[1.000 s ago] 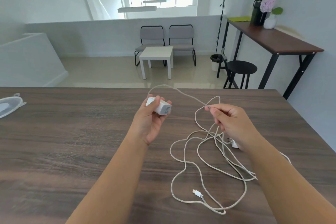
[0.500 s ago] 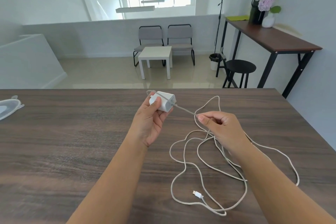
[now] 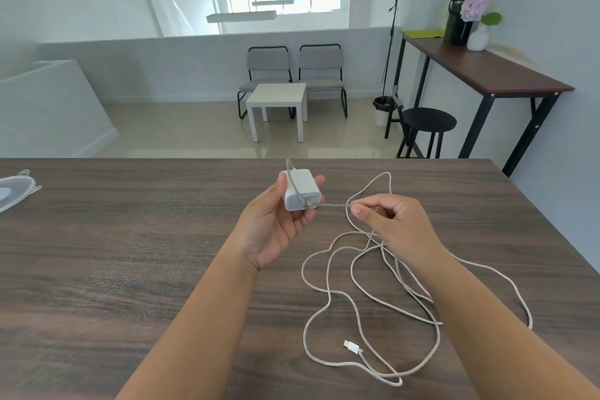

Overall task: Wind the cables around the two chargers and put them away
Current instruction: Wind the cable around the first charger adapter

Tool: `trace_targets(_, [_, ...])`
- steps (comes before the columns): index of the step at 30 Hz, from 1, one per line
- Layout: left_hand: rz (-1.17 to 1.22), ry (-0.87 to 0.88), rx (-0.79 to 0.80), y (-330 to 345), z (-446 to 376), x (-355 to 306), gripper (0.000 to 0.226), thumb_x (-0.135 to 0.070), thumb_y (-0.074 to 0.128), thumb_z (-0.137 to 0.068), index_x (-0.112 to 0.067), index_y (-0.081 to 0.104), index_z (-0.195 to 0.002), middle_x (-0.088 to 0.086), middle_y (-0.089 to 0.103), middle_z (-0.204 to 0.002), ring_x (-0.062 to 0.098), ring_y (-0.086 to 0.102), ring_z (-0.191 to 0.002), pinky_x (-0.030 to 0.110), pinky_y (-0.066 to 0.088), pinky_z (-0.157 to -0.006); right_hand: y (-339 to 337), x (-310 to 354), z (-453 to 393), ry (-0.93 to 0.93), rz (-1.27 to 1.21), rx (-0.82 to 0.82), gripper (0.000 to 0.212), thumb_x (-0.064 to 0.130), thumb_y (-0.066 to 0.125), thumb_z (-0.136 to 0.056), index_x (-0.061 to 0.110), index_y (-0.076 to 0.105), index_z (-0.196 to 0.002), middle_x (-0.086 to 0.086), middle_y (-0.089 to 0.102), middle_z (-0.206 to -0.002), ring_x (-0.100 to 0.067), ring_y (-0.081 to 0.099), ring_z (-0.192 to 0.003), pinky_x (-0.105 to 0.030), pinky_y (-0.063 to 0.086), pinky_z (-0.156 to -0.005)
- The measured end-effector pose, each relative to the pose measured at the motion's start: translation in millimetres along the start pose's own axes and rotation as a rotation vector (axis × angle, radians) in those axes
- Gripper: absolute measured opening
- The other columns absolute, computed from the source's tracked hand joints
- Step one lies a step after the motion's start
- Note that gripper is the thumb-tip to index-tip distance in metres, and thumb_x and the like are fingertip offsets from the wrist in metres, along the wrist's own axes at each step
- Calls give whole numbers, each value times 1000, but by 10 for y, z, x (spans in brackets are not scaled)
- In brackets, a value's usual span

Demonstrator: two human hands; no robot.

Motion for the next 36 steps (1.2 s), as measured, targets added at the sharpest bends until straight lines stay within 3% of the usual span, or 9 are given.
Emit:
trace_targets(4, [9,-48,53,-27,12,14,49,-44,46,-94,-12,55,-130,18,61,-134,17,69,-83,22,56,-70,-1,-9,1,16,41,19,10,33,78,-77,24,75,-76,5,43,-51,-8,36,-50,-25,32,-55])
trace_targets(8, [-93,-69,82,-60,23,28,48,-40,58,-89,-17,60,-132,13,65,-125,16,64,-91,25,53,-75,-52,81,-48,46,216,12,22,44,80,-72,24,71,-72,12,50,-49,-6,42,-48,-21,35,-51])
trace_targets(11, [-296,-87,102,-64,34,56,49,-27,58,-89,-21,54,-137,6,66,-122,15,62,-101,30,49,-83,-101,182,-142,40,423,8,24,48,79,-70,26,69,-72,7,65,-63,-9,56,-60,-26,44,-58])
trace_targets(14, [-435,-116,147,-37,51,100,47,-17,62,-92,-24,53,-137,1,65,-122,14,65,-100,30,54,-87,-110,259,-213,40,508,76,19,44,77,-74,26,71,-76,10,62,-65,-5,55,-68,-24,42,-60])
trace_targets(18, [-409,-138,140,-65,43,149,51,-12,58,-90,-17,48,-140,16,58,-138,22,65,-109,34,57,-87,-105,329,-264,28,514,133,13,35,71,-83,23,71,-79,14,56,-66,-1,50,-66,-20,35,-57])
trace_targets(23, [-334,-161,173,-129,24,191,50,-12,55,-90,-10,47,-139,21,55,-139,33,61,-115,39,57,-89,-46,335,-318,5,529,161,10,33,68,-85,24,72,-83,14,60,-69,-1,52,-65,-19,35,-56])
trace_targets(27, [-252,-136,179,-188,37,224,47,-14,49,-94,0,44,-139,24,53,-141,50,43,-132,48,49,-99,-38,294,-365,11,450,169,11,32,68,-86,22,73,-86,12,57,-67,-3,48,-61,-21,36,-58])
trace_targets(31, [-207,-139,156,-209,57,232,44,-17,50,-94,-4,51,-136,22,58,-136,42,54,-124,44,50,-98,-19,302,-395,27,456,262,14,33,66,-88,20,71,-89,8,63,-76,-8,53,-69,-23,40,-62])
trace_targets(36, [-349,-170,198,-183,54,279,35,-16,50,-97,-15,60,-131,6,67,-123,16,66,-100,32,56,-85,-13,419,-448,67,546,395,13,32,66,-88,20,71,-86,10,63,-76,-4,53,-68,-21,41,-63])
Point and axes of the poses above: each hand's wrist, its own z-axis away from the middle knuckle, its own y-axis out of the palm, x = y × z, the point moved 1 cm from there along -z, towards the middle knuckle
